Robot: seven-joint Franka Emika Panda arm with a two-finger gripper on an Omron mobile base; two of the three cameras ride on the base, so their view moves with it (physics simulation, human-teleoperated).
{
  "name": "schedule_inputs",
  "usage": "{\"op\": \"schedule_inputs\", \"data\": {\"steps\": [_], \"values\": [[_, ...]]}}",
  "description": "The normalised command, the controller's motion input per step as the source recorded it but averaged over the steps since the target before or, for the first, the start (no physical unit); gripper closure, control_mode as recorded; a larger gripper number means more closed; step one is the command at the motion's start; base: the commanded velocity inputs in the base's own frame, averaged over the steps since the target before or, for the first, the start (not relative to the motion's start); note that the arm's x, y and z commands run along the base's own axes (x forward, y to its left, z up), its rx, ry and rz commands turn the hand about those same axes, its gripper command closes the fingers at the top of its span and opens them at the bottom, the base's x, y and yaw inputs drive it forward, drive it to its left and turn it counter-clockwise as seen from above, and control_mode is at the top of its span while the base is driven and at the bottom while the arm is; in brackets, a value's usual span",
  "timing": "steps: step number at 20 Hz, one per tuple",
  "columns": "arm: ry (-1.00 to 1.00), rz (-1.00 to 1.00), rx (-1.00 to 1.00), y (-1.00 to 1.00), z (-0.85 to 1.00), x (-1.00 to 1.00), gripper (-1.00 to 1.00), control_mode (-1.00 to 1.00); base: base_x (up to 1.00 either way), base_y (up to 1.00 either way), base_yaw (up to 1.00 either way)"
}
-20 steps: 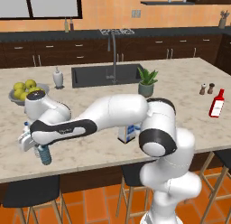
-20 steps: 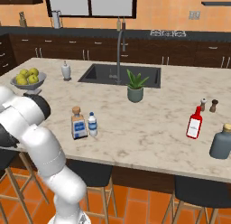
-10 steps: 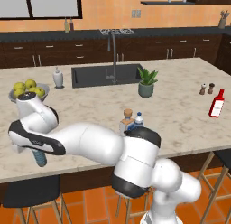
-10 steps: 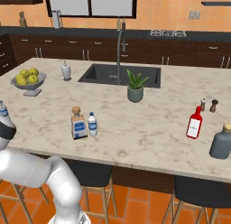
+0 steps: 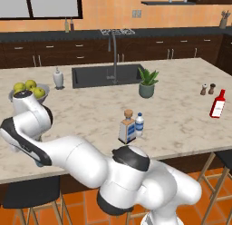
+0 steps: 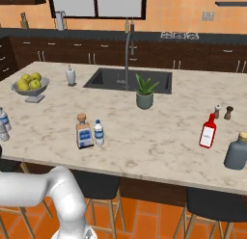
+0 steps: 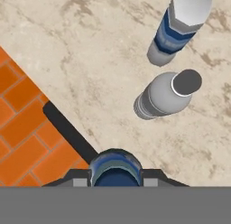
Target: Move the plastic bottles in the middle to the plastics group, and the glass bottles in the middle to the glass group.
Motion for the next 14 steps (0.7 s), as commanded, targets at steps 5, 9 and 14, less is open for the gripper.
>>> {"op": "schedule_inputs", "data": {"steps": [5,9,14], "values": [[0.0,0.0,0.03,-0.06,-0.06,0.0,1.0,-1.0,0.0,0.0,0.0],[0.0,0.0,0.01,-0.02,0.0,0.03,-1.0,-1.0,0.0,0.0,0.0],[0.0,0.0,0.0,0.0,0.0,0.0,-1.0,-1.0,0.0,0.0,0.0]]}}
